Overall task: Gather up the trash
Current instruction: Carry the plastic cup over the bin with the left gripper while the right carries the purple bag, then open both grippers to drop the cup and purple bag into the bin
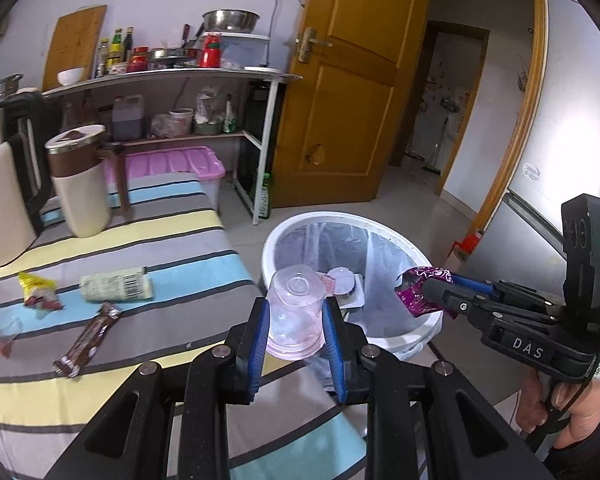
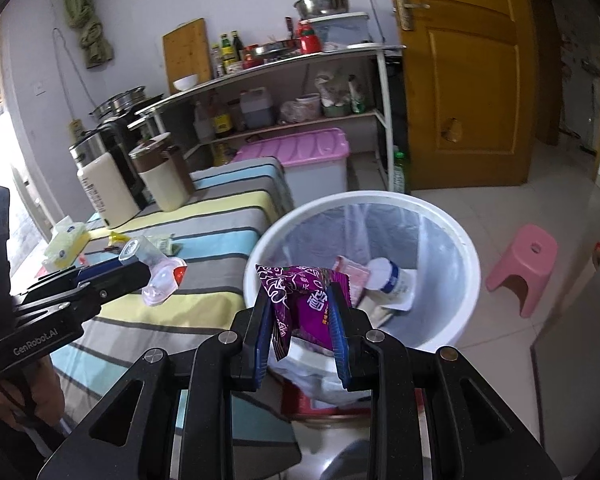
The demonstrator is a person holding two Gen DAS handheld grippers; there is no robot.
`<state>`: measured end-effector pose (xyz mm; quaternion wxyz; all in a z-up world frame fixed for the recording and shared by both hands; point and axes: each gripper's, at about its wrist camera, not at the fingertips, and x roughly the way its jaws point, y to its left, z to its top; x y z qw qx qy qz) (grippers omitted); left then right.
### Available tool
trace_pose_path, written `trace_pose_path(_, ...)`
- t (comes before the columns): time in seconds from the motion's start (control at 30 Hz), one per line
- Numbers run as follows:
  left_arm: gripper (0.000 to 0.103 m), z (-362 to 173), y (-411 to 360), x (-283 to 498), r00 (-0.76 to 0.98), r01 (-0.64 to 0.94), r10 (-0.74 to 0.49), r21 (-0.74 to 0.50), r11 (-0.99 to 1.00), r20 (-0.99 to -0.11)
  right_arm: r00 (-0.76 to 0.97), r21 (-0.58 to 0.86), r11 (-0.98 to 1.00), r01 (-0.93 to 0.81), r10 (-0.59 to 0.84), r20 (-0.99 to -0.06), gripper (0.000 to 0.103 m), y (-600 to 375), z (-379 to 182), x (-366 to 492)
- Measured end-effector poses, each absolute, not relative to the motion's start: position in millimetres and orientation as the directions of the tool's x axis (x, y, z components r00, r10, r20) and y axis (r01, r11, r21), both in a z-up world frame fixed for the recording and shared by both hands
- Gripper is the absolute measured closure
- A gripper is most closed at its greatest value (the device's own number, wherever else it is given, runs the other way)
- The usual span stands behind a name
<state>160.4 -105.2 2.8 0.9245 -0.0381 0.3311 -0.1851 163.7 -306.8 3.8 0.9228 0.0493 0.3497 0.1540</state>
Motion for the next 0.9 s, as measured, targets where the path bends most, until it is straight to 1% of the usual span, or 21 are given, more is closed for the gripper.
trace_pose_path(0.3, 0.075, -11.1, -139.1, 189.6, 0.669, 0.371, -0.409, -0.198, 0.907, -0.621, 0.700, 0.200, 0.962, -0.186, 0.272, -0.660, 0.076, -328.6, -13.9, 181.6)
trace_pose_path(0.63, 0.075, -29.9, -163.9, 217.5, 0.623, 0.400, -0.434, -0.212, 0.892, -0.651, 0.675, 0.193, 0.969, -0.153, 0.245, -0.696, 0.074, -343.0, -35.6, 204.8)
trace_pose_path(0.73, 0.075, -33.2, -165.0, 224.8, 0.612, 0.401, -0.444, -0.227, 0.887, -0.655, 0.668, 0.186, 0.971, -0.149, 0.237, -0.705, 0.072, -343.7, -39.1, 209.3)
trace_pose_path(0.8, 0.075, -35.0, -166.1, 226.8, 0.605, 0.402, -0.448, -0.233, 0.885, -0.658, 0.667, 0.182, 0.972, -0.146, 0.233, -0.707, 0.065, -343.8, -40.7, 209.8)
trace_pose_path(0.9, 0.075, -37.2, -166.3, 229.6, 0.606, 0.399, -0.443, -0.229, 0.888, -0.660, 0.668, 0.180, 0.973, -0.142, 0.228, -0.708, 0.063, -344.1, -41.8, 208.6)
